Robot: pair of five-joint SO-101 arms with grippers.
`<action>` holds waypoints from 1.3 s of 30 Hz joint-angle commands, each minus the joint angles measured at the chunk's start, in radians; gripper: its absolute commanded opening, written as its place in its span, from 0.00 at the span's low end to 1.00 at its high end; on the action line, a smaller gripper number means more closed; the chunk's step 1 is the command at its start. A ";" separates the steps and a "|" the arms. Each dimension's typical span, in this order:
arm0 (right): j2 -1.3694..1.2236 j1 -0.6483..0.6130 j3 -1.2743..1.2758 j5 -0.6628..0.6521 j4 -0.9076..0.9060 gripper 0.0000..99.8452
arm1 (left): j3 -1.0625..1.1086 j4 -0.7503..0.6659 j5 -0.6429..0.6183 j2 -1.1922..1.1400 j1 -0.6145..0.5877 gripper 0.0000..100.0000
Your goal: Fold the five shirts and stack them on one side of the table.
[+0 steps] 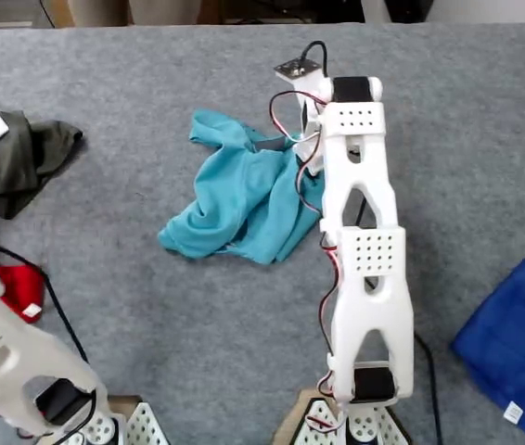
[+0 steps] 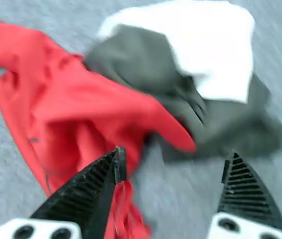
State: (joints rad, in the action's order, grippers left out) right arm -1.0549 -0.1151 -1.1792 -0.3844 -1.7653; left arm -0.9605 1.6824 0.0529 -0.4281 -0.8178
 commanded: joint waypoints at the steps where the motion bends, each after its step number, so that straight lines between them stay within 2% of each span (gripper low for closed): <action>1: 0.104 0.027 0.071 -0.006 -0.023 0.00 | -0.064 0.078 -0.005 0.070 0.075 0.30; 8: 0.383 0.045 0.538 -0.009 0.008 0.00 | 0.204 0.078 -0.018 0.137 0.224 0.30; 15: 0.753 0.174 1.084 -0.094 0.187 0.00 | 0.575 0.064 -0.055 0.338 0.439 0.30; 23: 1.176 0.334 1.662 -0.244 0.411 0.00 | 0.993 -0.169 -0.103 0.501 0.603 0.30; 31: 1.443 0.473 1.925 -0.459 0.431 0.01 | 1.287 -0.333 -0.178 0.607 0.764 0.30; 35: 1.552 0.492 2.006 -0.560 0.431 0.01 | 1.373 -0.411 -0.273 0.621 0.845 0.30; 39: 1.639 0.492 2.075 -0.638 0.428 0.01 | 1.416 -0.480 -0.296 0.613 0.916 0.30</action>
State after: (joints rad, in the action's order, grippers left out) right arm 0.5071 0.3544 0.8692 -0.9735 -1.3433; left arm 0.4434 1.2513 -0.2248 0.1488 0.0522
